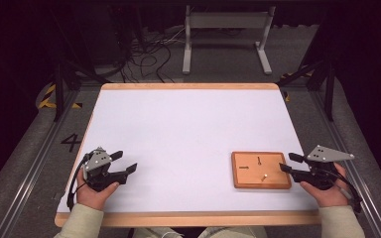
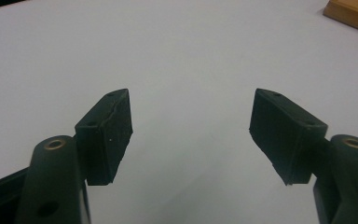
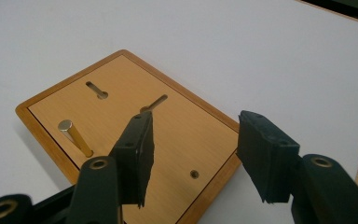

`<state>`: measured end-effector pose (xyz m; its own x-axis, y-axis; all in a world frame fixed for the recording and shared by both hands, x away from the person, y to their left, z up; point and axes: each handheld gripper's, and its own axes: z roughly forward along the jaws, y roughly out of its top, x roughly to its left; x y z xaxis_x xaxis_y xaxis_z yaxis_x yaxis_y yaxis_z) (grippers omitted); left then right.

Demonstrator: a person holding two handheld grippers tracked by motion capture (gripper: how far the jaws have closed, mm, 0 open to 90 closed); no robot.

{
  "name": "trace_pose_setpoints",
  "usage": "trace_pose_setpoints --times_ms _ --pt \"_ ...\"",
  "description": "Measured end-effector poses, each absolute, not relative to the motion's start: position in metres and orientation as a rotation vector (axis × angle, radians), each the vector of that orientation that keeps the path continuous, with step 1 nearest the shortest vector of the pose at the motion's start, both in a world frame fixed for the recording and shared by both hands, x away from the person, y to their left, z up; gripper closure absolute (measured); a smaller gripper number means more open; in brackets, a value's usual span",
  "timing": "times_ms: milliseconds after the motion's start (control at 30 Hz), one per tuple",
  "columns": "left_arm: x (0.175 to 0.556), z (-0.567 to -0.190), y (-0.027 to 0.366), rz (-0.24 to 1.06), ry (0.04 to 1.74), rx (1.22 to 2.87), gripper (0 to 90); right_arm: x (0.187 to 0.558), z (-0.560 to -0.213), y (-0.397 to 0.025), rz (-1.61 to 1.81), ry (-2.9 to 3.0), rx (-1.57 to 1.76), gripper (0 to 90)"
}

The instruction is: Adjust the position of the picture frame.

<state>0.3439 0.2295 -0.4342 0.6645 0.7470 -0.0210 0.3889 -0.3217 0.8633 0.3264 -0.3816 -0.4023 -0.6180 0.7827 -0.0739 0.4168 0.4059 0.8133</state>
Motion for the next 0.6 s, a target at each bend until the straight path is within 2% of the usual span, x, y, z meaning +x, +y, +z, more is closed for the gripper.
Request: trace_pose_setpoints --times_ms 433,600 --pt "0.348 -0.434 0.228 0.477 0.888 1.94 30.2 0.325 -0.395 -0.384 1.082 2.199 1.044 49.4" --pt "0.348 -0.435 0.227 0.472 0.891 1.94 30.2 0.326 -0.391 -0.385 1.099 2.182 1.072 54.9"
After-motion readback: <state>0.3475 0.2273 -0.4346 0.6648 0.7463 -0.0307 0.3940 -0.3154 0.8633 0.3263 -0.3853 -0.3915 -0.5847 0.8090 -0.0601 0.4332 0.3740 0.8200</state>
